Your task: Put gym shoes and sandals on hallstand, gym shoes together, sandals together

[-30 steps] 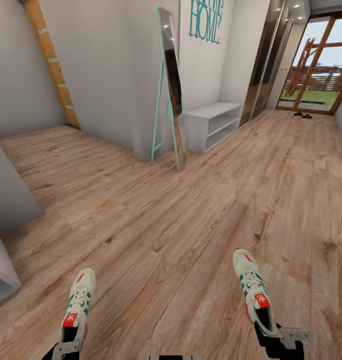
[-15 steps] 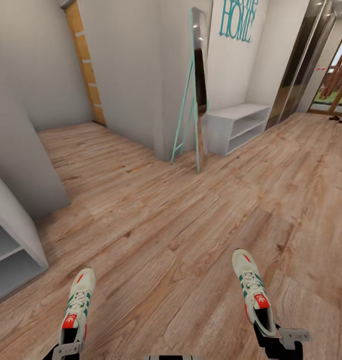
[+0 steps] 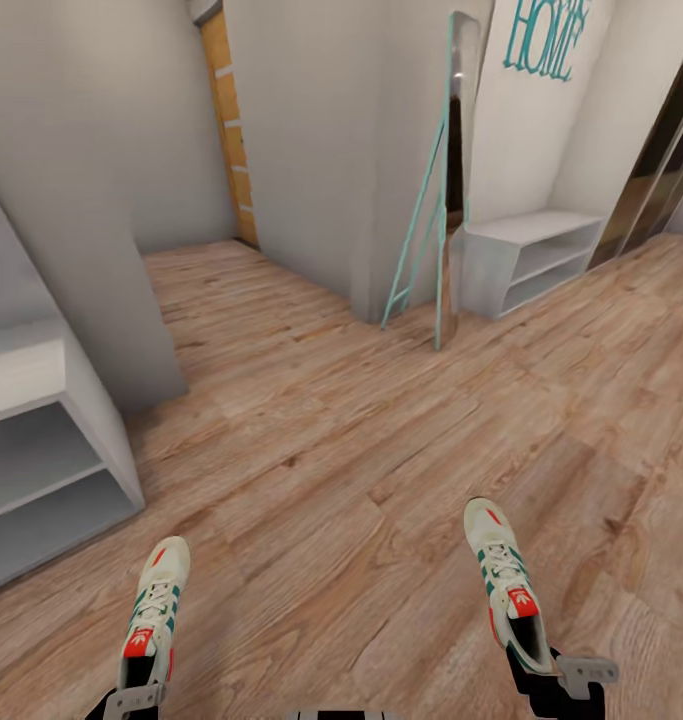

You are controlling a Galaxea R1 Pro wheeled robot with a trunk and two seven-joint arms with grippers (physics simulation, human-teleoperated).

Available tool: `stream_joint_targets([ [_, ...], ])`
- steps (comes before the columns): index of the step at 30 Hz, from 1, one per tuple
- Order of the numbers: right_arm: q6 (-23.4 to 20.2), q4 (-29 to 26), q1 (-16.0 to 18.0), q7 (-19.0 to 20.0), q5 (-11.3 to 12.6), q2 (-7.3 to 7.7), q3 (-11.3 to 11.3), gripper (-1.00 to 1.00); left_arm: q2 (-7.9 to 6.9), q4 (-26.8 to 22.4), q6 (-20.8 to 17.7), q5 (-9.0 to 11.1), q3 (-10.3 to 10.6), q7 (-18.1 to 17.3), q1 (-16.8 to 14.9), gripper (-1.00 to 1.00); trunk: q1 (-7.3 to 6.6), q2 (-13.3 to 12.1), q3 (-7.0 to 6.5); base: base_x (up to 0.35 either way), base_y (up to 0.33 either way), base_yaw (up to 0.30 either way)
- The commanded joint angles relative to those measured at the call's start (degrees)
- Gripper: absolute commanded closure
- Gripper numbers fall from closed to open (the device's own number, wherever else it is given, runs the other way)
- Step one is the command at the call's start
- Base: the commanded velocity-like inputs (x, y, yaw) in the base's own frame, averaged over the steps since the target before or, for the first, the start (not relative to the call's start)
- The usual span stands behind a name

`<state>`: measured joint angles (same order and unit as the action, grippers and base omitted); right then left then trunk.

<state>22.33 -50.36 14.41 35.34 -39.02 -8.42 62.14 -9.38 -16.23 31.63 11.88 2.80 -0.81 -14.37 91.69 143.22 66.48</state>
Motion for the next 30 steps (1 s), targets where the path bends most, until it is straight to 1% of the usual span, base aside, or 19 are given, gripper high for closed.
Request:
stream_joint_targets([
  [1,0.4,-0.1,0.1,0.3,-0.5,-0.07,0.4,1.00,-0.03,0.1,0.2,0.5,0.3,-0.1,0.0,1.00,-0.01,0.0,0.04,0.000,0.000,0.279],
  [30,0.4,-0.3,0.1,0.3,-0.4,-0.08,0.4,1.00,-0.04,0.1,0.2,0.4,0.3,-0.1,0.0,1.00,-0.01,0.0,0.04,0.000,0.000,0.280],
])
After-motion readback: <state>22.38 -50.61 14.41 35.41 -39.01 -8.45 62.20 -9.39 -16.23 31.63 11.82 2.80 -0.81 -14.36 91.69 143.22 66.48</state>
